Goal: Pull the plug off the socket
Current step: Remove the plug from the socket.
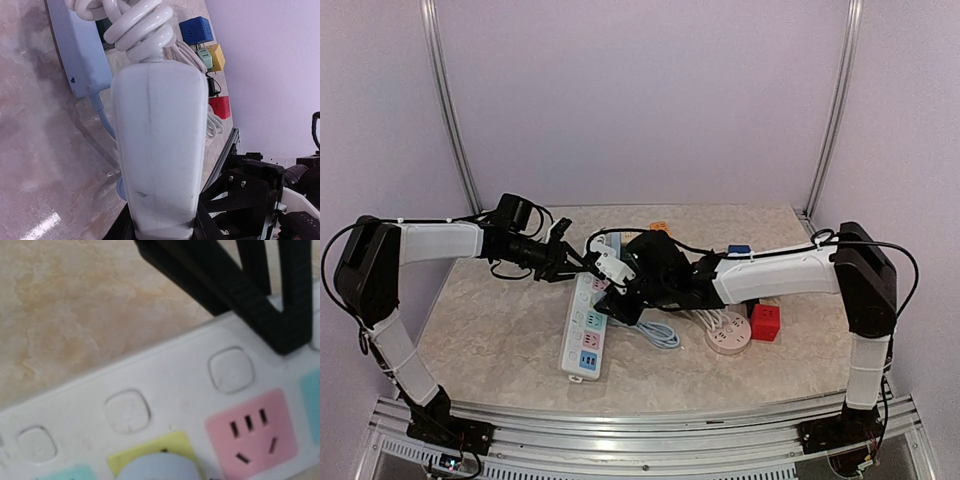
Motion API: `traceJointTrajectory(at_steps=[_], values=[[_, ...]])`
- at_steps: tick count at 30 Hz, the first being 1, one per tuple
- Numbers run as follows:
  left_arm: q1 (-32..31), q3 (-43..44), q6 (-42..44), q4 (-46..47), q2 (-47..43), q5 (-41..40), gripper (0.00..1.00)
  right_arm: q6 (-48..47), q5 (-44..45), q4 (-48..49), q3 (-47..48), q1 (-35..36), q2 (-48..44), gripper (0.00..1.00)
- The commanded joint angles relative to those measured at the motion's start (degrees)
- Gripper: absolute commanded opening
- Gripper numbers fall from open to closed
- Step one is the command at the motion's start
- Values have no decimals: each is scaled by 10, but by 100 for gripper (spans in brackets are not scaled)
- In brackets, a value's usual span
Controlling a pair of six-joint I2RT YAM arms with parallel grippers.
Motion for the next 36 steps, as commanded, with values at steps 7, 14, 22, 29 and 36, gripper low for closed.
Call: traceJointTrajectory(at_steps=[7, 14, 22, 29, 36], values=[[11, 20, 37, -34, -3, -54, 0, -28, 159, -81, 57, 30, 18, 0], [11, 21, 37, -38, -1, -57, 0, -40, 192, -99, 75, 40, 24, 0], [12, 22, 38, -39, 0, -57, 0, -31, 176, -88, 65, 39, 14, 0], [12, 22, 39, -38, -1, -52, 0, -3, 105, -54, 34, 15, -13, 0], [12, 22, 39, -38, -1, -52, 0, 34, 24, -21, 1, -12, -32, 0]])
